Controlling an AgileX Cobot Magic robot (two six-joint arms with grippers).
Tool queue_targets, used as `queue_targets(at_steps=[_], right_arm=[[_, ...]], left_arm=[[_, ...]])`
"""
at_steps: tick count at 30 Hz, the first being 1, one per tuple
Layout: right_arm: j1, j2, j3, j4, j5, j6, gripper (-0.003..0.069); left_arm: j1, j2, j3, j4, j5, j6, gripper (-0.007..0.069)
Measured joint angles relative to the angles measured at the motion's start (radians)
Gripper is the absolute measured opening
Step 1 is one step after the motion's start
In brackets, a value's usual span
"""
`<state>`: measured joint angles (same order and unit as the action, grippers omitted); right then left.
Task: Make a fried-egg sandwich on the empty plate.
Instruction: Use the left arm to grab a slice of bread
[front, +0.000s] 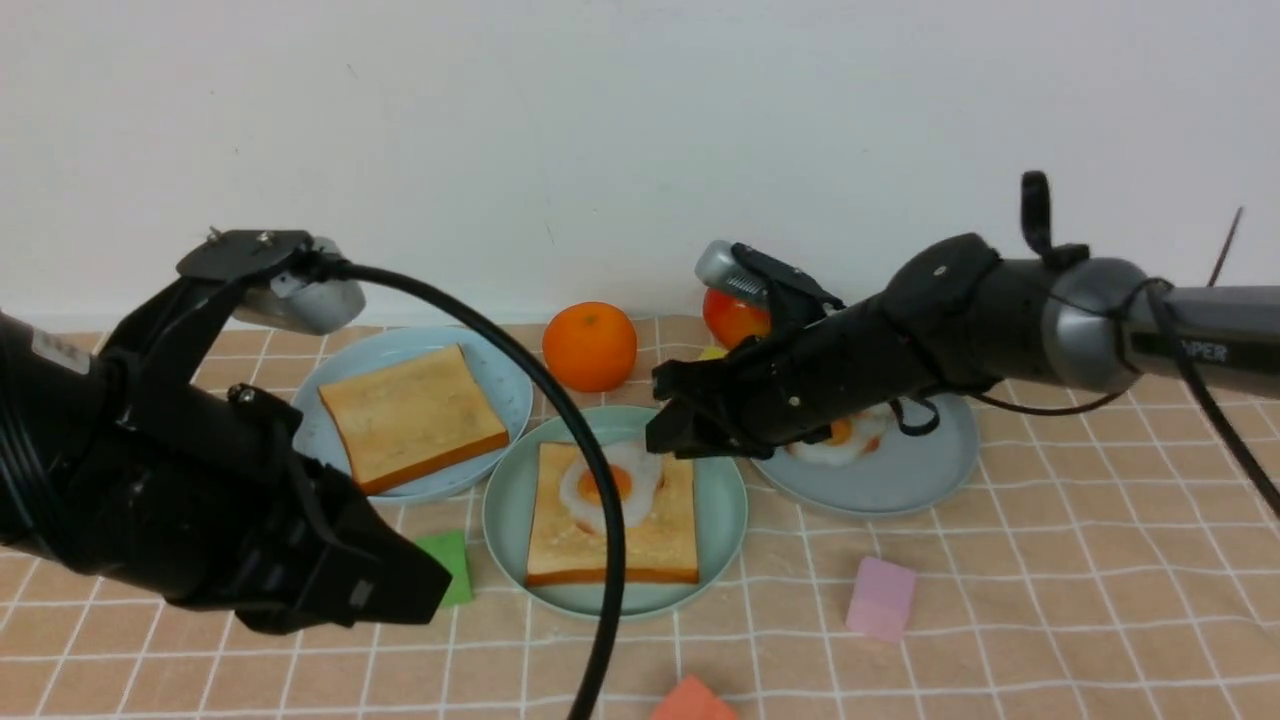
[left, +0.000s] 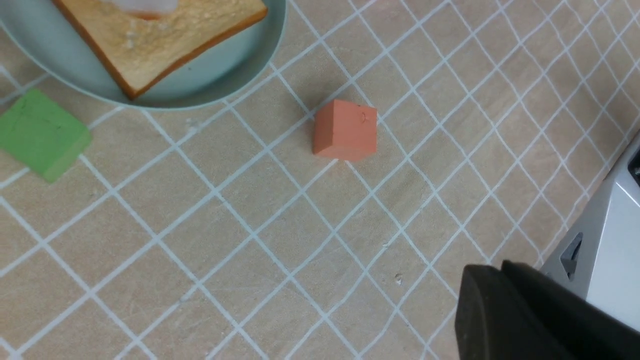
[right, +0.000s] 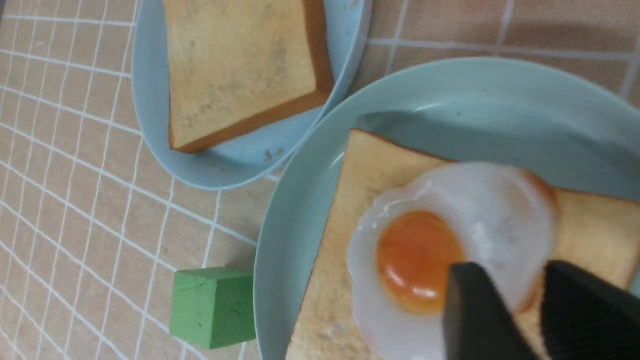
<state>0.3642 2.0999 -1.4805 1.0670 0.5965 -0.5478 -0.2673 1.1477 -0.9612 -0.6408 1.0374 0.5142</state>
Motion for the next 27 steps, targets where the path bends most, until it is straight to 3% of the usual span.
queue_targets(at_steps=[2,3,5,8,9,10,13,15,16,17,21,23,27], right_arm=[[-0.021,-0.020,0.000,-0.003,0.028,-0.012,0.0343],[-0.054,-0.063,0.000,-0.006,0.078,-0.058,0.0400],[-0.092,-0.123,0.000,-0.007,0.144,-0.123,0.0442],[-0.137,-0.220,0.000,-0.008,0.256,-0.199,0.0450],[-0.161,-0.296,0.000,-0.021,0.344,-0.233,0.0433],[-0.163,-0.304,0.000,-0.021,0.354,-0.233,0.0429],[-0.177,-0.420,0.000,-0.087,0.465,-0.223,0.0356],[-0.178,-0.514,0.005,-0.153,0.532,-0.191,0.0255],[-0.178,-0.522,0.006,-0.153,0.535,-0.189,0.0255],[-0.178,-0.611,0.039,-0.185,0.548,-0.179,0.0174],[-0.176,-0.816,0.161,-0.232,0.510,-0.204,0.0039],[-0.175,-0.899,0.220,-0.245,0.479,-0.239,0.0000],[-0.175,-1.122,0.397,-0.248,0.361,-0.323,-0.0013]], left_arm=[[0.000,0.000,0.000,0.008,-0.013,-0.010,0.0039],[0.000,0.000,0.000,0.021,-0.033,-0.031,0.0039],[0.000,0.000,0.000,0.050,-0.090,-0.080,0.0039],[0.000,0.000,0.000,0.098,-0.198,-0.166,0.0039],[0.000,0.002,0.000,0.163,-0.325,-0.280,0.0041],[0.000,0.002,0.000,0.170,-0.338,-0.303,0.0041],[0.000,0.026,-0.001,0.277,-0.502,-0.445,0.0048],[0.000,0.079,-0.022,0.363,-0.558,-0.571,0.0051],[0.000,0.085,-0.028,0.378,-0.563,-0.594,0.0052],[0.010,0.146,-0.069,0.436,-0.567,-0.698,0.0061],[0.081,0.265,-0.169,0.463,-0.524,-0.869,0.0092],[0.117,0.319,-0.216,0.458,-0.485,-0.894,0.0110],[0.206,0.463,-0.345,0.394,-0.350,-0.916,0.0202]])
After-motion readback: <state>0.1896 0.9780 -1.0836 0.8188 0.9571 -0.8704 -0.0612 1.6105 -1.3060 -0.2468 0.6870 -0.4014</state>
